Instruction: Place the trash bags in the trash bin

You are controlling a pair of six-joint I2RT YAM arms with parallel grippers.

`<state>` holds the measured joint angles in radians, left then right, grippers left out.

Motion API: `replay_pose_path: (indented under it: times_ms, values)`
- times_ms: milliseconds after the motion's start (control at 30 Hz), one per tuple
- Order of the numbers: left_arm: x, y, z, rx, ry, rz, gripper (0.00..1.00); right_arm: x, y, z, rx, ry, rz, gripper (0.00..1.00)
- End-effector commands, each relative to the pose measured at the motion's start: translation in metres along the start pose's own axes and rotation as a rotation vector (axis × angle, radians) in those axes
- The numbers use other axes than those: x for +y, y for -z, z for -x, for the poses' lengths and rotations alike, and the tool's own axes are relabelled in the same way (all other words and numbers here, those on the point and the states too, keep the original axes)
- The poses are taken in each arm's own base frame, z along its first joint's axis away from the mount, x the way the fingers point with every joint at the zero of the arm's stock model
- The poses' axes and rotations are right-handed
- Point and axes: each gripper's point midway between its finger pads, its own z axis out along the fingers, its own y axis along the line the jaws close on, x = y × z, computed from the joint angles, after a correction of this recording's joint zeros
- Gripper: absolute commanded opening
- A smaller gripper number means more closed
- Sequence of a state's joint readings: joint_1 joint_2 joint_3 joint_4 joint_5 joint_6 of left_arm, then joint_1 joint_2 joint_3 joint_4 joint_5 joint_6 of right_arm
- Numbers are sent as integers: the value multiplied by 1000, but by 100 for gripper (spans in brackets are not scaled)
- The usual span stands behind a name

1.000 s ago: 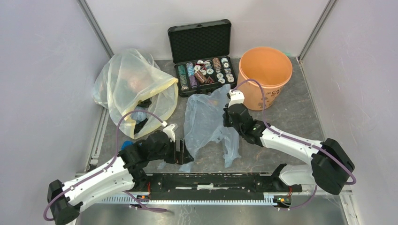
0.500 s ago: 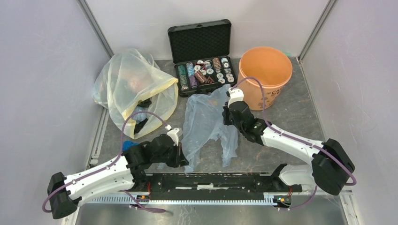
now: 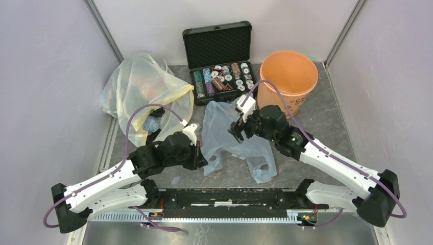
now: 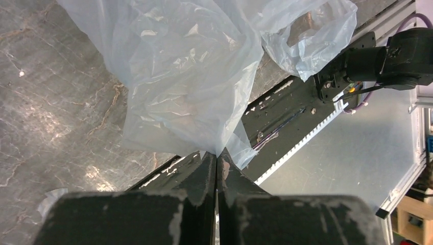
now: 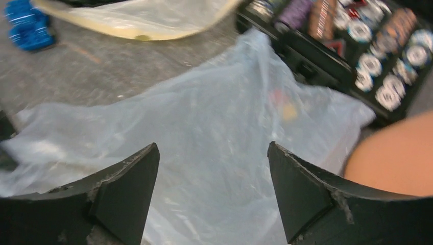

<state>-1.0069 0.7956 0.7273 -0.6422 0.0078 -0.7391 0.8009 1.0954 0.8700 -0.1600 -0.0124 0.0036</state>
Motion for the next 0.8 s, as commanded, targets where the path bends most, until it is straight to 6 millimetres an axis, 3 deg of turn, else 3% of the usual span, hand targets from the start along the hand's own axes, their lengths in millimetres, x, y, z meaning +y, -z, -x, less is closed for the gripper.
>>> replay_pose_path:
  times_ms: [0, 67, 133, 200, 433, 633, 767]
  values:
    - [-2, 10, 13, -9, -105, 21, 3, 56, 18, 30, -95, 264, 254, 83]
    - [-4, 9, 12, 8, -113, 20, 3, 80, 21, 28, -126, 341, 317, 83]
    - [-7, 8, 10, 27, -117, 11, 3, 91, 20, 20, -136, 391, 334, 80]
    - [-8, 7, 9, 36, -117, 6, 3, 93, 14, 11, -125, 419, 324, 76]
    - [-9, 8, 10, 30, -117, 1, 3, 95, -7, -18, -100, 507, 331, 78]
    - [-10, 9, 9, 29, -117, -6, 3, 109, -18, -21, -148, 570, 404, 72]
    - [-9, 10, 10, 16, -119, -7, 4, 123, -25, -18, -145, 568, 477, 53]
